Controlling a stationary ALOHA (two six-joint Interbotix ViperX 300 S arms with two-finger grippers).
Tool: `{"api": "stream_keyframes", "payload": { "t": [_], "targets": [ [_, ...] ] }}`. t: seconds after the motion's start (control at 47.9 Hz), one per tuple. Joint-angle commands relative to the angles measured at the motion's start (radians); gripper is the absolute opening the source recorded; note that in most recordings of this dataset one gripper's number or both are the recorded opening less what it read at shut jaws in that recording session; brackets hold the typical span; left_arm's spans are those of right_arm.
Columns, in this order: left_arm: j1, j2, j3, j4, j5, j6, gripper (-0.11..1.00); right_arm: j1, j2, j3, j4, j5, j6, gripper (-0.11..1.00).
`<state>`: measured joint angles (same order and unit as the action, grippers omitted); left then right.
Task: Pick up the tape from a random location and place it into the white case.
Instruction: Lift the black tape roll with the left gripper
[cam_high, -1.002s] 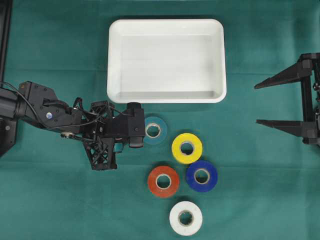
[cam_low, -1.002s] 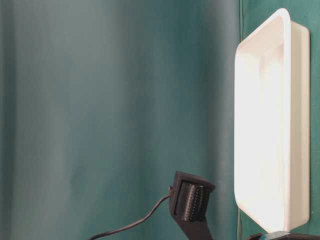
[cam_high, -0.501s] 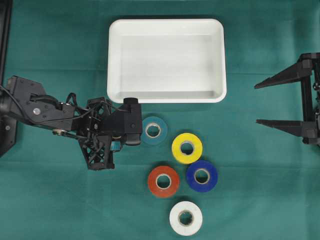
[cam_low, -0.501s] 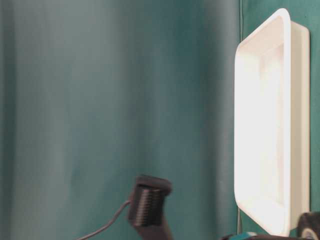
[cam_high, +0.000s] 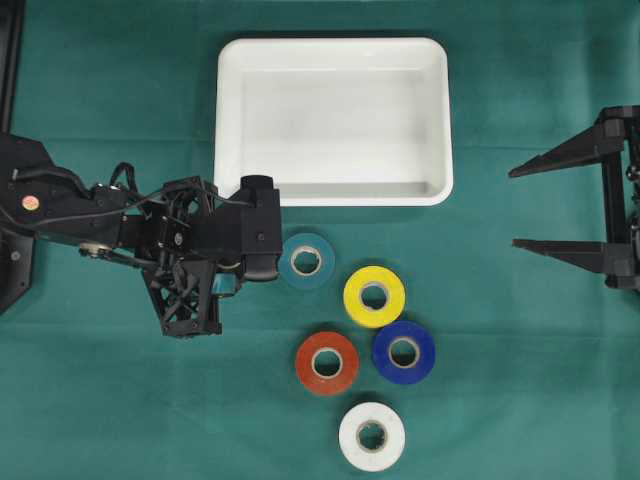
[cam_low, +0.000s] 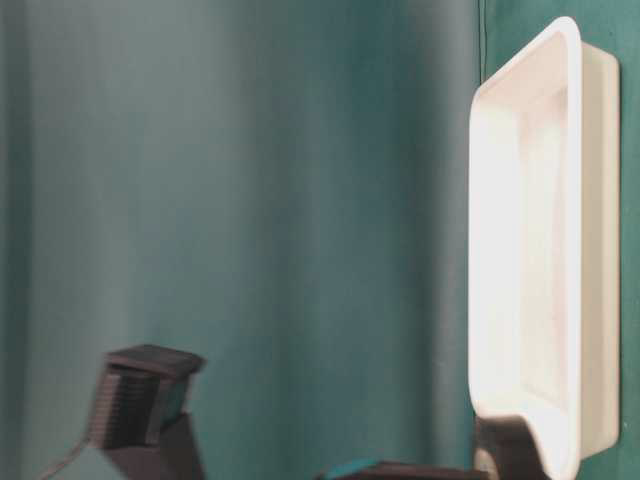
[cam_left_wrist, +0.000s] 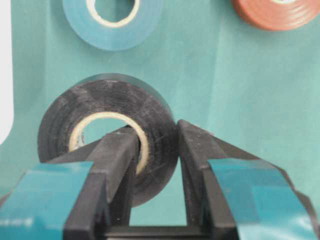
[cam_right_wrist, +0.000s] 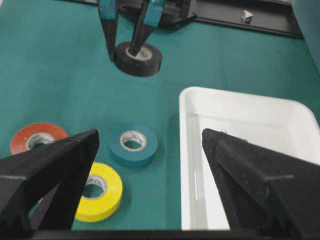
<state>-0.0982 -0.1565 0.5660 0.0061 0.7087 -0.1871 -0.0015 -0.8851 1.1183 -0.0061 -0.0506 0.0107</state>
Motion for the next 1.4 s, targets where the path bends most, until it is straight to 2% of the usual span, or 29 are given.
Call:
{"api": "stream_keyframes", "payload": {
  "t": [0.0, 0.522, 1.378],
  "targets": [
    [-0.003, -0.04, -0.054, 0.003, 0.031, 0.005, 0.18, 0.0, 0.005, -0.021, 0.0, -0.003, -0.002, 0.92],
    [-0.003, -0.14, -0.23, 0.014, 0.236, 0.006, 0.18, 0.0, 0.005, -0.023, 0.0, -0.003, -0.002, 0.92],
    [-0.003, -0.141, -0.229, 0.015, 0.239, 0.006, 0.18, 0.0, 0.005, -0.023, 0.0, -0.003, -0.002, 0.92]
  ]
}}
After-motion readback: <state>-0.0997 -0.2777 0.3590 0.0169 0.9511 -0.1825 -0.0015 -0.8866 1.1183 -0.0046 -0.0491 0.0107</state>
